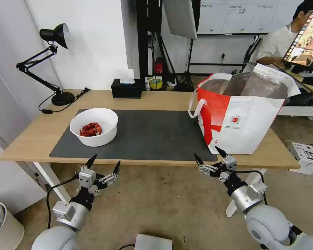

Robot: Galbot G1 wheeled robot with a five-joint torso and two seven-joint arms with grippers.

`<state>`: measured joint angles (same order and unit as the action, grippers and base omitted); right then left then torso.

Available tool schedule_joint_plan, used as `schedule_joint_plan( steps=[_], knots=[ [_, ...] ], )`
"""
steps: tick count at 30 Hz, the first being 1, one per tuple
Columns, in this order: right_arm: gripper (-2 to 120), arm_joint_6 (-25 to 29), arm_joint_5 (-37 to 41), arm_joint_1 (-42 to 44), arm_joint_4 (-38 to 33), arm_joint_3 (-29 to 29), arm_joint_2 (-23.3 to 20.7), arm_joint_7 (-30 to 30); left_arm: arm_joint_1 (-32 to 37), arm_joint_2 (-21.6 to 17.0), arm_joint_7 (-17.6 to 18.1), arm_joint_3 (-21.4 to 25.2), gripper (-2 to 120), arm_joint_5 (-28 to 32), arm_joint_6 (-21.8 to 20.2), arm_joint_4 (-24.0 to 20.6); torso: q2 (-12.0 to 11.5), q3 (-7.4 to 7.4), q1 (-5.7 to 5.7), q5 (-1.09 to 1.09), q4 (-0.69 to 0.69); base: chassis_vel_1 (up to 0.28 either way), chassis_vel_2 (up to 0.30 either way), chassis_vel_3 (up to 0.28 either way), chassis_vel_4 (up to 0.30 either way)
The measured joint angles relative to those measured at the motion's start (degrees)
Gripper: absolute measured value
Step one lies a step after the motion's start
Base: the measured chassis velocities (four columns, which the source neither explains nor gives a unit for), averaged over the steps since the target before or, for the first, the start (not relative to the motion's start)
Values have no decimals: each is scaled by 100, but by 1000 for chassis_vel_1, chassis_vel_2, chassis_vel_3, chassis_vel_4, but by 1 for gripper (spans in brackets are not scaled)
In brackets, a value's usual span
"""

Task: Pick up the trash from the table and place it into the takeout bag.

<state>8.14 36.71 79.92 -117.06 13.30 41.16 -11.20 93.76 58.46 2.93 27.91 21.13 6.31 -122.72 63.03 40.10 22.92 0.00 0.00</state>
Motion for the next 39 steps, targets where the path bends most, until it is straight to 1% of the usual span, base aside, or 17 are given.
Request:
schedule_joint_plan(
  steps=[15, 19, 20, 22, 23, 25, 26, 28, 29, 30, 31, 32, 33, 36, 37, 38, 39],
  knots=[
    [100, -41, 51, -1, 53, -66, 19, -15, -104, -77, 7, 48, 100, 127, -5, 105, 0, 0, 0, 0, 1, 0, 0, 0, 0],
    [100, -49, 57, -6, 51, -66, 16, -18, -600, -704, 228, 179, 100, 732, -299, 123, 0, 0, 0, -1, 1, 0, 0, 0, 0],
    [100, -49, 57, -6, 51, -66, 16, -18, -600, -704, 228, 179, 100, 732, -299, 123, 0, 0, 0, -1, 1, 0, 0, 0, 0],
    [100, -51, 59, -8, 50, -66, 15, -20, -975, -1116, 390, 217, 100, 1131, -472, 238, 0, 0, 0, 0, -1, 0, 0, 0, 0],
    [100, -51, 59, -8, 50, -66, 15, -20, -975, -1116, 390, 217, 100, 1131, -472, 238, 0, 0, 0, 0, -1, 0, 0, 0, 0],
    [100, -54, 61, -10, 48, -66, 14, -20, -1495, -1684, 619, 232, 100, 1707, -918, 409, 0, 1, 1, -1, 0, 0, 0, 0, 0],
    [100, -54, 61, -10, 48, -66, 14, -20, -1495, -1684, 619, 232, 100, 1707, -918, 409, 0, 1, 1, -1, 0, 0, 0, 0, 0],
    [100, -55, 62, -11, 46, -66, 13, -20, -2216, -2265, 955, 89, 100, 2534, -1515, 619, 0, 1, 1, -2, 0, 0, 0, 0, 0],
    [100, -55, 62, -11, 46, -66, 13, -20, -2216, -2265, 955, 89, 100, 2534, -1515, 619, 0, 1, 1, -2, 0, 0, 0, 0, 0],
    [100, -55, 63, -11, 47, -66, 13, -20, -2523, -2465, 1051, -17, 100, 2857, -1736, 716, 0, 1, 1, -1, 0, 0, 0, 0, 0],
    [100, -56, 64, -12, 46, -66, 12, -20, -2981, -2707, 1162, -196, 100, 3334, -2117, 867, 0, 1, 1, 0, -1, 0, 0, 0, 0],
    [100, -57, 64, -13, 46, -66, 12, -20, -3195, -2810, 1202, -266, 100, 3583, -2370, 958, -1, 1, 1, 0, -2, 0, 0, 0, 0],
    [100, -57, 64, -13, 46, -66, 12, -20, -3195, -2810, 1202, -266, 100, 3583, -2370, 958, -1, 1, 1, 0, -2, 0, 0, 0, 0],
    [100, -58, 67, -14, 45, -66, 11, -20, -4102, -3232, 1295, -458, 100, 4744, -3931, 1522, 0, 1, 1, 0, -1, 0, 0, 0, 0],
    [100, -58, 67, -14, 45, -66, 11, -20, -4102, -3232, 1295, -458, 100, 4744, -3931, 1522, 0, 1, 1, 0, -1, 0, 0, 0, 0],
    [100, -59, 67, -15, 44, -66, 10, -20, -4199, -3286, 1296, -465, 100, 4889, -4128, 1620, 0, 1, 1, 0, -1, 0, 0, 0, 0],
    [100, -59, 68, -15, 43, -65, 10, -19, -4362, -3419, 1296, -470, 100, 5172, -4521, 1856, -1, 1, 1, -1, -1, 0, 0, 0, 0]
  ],
)
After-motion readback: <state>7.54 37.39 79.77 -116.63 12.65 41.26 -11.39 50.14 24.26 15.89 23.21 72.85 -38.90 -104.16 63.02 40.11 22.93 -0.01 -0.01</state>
